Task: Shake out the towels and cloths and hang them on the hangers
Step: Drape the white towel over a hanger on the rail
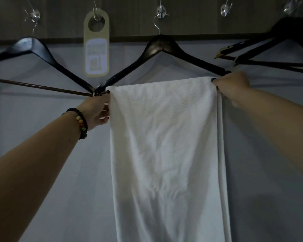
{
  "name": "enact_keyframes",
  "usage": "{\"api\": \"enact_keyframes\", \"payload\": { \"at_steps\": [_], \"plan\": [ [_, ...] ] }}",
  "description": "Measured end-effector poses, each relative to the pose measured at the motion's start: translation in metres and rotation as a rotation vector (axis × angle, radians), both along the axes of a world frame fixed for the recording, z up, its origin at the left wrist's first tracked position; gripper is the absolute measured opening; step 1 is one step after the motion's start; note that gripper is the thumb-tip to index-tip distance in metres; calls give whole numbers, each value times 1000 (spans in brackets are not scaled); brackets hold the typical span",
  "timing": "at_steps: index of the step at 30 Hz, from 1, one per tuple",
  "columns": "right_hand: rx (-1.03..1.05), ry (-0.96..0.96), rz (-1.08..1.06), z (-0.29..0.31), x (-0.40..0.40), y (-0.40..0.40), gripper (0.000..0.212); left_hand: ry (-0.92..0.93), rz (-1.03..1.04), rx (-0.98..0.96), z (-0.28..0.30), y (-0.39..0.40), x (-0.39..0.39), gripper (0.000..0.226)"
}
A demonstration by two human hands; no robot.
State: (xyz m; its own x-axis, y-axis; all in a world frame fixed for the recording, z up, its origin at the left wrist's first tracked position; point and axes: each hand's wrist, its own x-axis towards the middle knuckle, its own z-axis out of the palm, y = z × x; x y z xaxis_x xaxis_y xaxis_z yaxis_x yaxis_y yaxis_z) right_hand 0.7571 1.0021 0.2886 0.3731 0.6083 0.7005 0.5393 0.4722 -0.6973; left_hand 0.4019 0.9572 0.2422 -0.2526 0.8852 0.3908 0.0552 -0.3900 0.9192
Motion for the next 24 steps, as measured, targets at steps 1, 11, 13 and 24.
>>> {"api": "enact_keyframes", "payload": {
  "at_steps": [1, 11, 13, 24],
  "plan": [
    [-10, 24, 23, 2, 0, 0, 15, 1, -1, 8, 1, -2, 2, 10],
    [-96, -215, -188, 19, -4, -7, 21, -76, -109, 38, 23, -20, 2, 13],
    [-77, -235, -228, 20, -5, -8, 29, -69, -90, 21, 26, -22, 4, 8],
    [64, -396, -302, 20, 0, -21, 11, -212, 54, 25, 34, -12, 1, 31]
  ]
}}
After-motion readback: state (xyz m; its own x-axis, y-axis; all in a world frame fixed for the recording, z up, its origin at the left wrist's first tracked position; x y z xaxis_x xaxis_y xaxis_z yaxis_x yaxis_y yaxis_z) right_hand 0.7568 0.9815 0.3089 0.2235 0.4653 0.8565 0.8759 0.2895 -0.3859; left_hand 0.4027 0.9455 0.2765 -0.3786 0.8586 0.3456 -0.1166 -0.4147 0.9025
